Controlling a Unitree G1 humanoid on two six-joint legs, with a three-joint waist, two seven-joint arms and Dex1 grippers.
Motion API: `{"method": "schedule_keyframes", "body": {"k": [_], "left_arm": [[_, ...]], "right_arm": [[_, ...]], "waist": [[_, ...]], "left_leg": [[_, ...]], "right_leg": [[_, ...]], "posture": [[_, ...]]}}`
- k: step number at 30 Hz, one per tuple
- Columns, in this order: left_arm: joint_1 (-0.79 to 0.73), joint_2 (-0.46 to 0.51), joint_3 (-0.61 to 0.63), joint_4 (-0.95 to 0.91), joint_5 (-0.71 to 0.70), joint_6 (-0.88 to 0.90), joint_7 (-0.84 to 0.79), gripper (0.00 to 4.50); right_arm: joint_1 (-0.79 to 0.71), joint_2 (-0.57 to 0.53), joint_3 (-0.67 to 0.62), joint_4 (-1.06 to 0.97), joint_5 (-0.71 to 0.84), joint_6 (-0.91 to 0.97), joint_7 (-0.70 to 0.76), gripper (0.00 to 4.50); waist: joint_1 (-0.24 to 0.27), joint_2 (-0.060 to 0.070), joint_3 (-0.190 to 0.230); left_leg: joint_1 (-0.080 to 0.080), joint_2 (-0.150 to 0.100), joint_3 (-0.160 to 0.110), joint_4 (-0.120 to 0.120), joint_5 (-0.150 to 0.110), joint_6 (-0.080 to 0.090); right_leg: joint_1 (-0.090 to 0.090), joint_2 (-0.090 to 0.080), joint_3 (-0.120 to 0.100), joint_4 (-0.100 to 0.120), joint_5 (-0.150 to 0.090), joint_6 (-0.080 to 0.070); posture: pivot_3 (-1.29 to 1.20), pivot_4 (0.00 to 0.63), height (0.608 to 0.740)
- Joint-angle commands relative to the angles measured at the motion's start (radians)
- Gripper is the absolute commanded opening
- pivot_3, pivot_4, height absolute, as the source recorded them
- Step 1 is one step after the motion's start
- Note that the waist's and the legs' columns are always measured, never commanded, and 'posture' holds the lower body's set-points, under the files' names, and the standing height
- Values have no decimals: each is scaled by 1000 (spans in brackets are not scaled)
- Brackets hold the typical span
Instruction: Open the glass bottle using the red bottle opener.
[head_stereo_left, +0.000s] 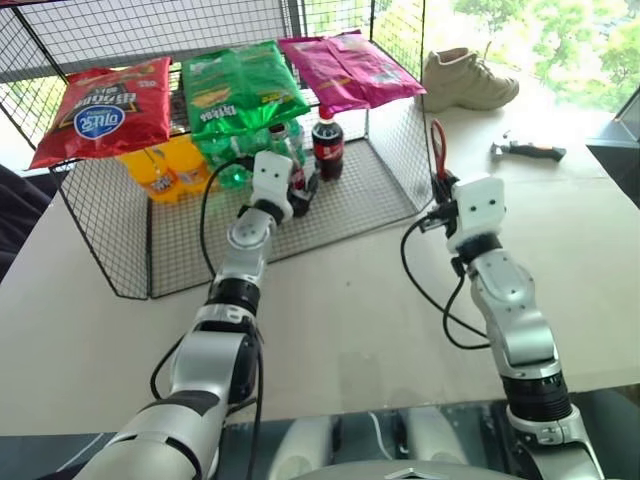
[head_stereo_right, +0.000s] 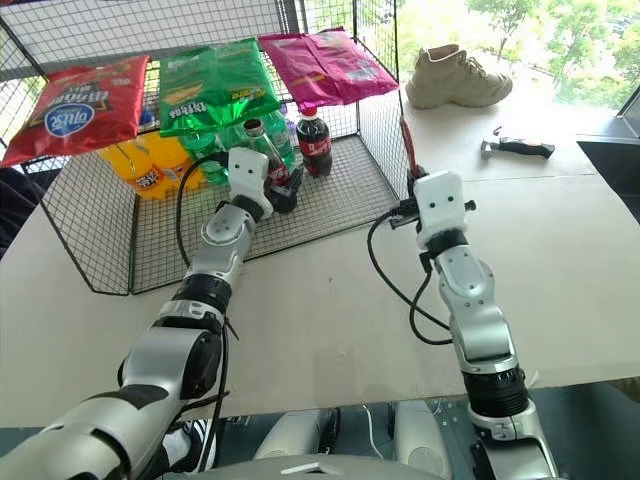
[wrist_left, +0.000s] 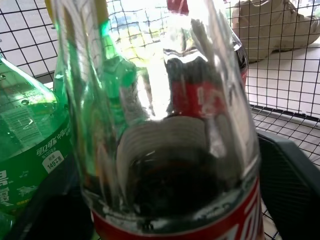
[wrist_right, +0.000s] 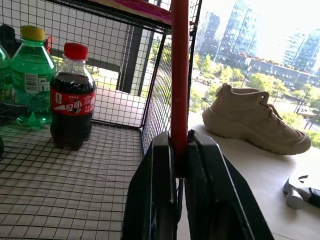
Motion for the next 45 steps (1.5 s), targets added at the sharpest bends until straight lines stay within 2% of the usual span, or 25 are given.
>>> {"method": "schedule_keyframes", "body": {"k": [1, 5, 10, 16, 20, 25, 35, 36, 38, 45], "left_arm": [[-25, 20, 18, 11, -11, -45, -22, 2836], [-2, 29, 18, -32, -39, -32, -82, 2836], [98, 13, -20, -261, -133, 32, -289, 2836], [220, -16, -109, -556, -192, 195, -425, 2836], [266, -47, -160, -671, -213, 273, -477, 2836], [305, -70, -215, -723, -208, 286, -526, 2836], [314, -70, -239, -686, -183, 260, -559, 2836], [316, -72, -238, -687, -185, 258, -560, 3845], [321, -74, -235, -690, -186, 252, -558, 4462], [300, -92, -211, -707, -208, 234, -541, 4462]], "right_arm": [[-4, 5, -9, -34, -8, -26, -5, 0], [-6, 7, -12, -27, -10, -33, -5, 0], [-18, -5, -31, -9, -10, -49, -3, 0], [-29, -24, -64, 5, -4, -63, -3, 0], [-30, -25, -70, 14, -8, -70, -6, 0], [-34, -21, -71, 13, -13, -70, -11, 0], [-36, -24, -75, 14, -15, -73, -13, 0], [-37, -24, -75, 16, -15, -74, -13, 0], [-38, -23, -74, 19, -16, -77, -13, 0], [-44, -21, -72, 35, -15, -86, -14, 0]], "waist": [[0, 0, 0], [-2, 0, 0], [-1, 0, 0], [1, 0, 0], [0, 0, 0], [-3, 0, 0], [0, 0, 0], [0, 0, 0], [0, 0, 0], [0, 0, 0]], "left_leg": [[0, 0, 0, 0, 0, 0], [0, 0, 0, 0, 0, 0], [-2, 0, 1, 0, 0, 0], [-3, 0, 2, 0, 0, 0], [-2, 0, 2, 0, 0, 0], [-1, 1, 4, 0, 0, 0], [0, 1, 5, 1, 0, 0], [0, 1, 5, 1, 0, 0], [0, 1, 5, 1, 0, 0], [0, 1, 5, 1, 0, 0]], "right_leg": [[0, 0, 0, 0, 0, 0], [0, 0, 0, 0, 0, 0], [-3, 0, 1, 1, 0, 0], [-3, 0, 3, 1, 0, 0], [-3, 0, 3, 2, 0, 0], [-3, 1, 5, 4, 0, 0], [-3, 1, 6, 4, 0, 0], [-3, 1, 6, 4, 0, 0], [-3, 1, 6, 4, 0, 0], [-3, 1, 6, 5, 0, 0]], "posture": [[0, 150, 740], [0, 150, 740], [0, 150, 740], [0, 150, 740], [0, 150, 740], [0, 150, 740], [0, 150, 740], [0, 150, 740], [0, 150, 740], [0, 150, 740]]}}
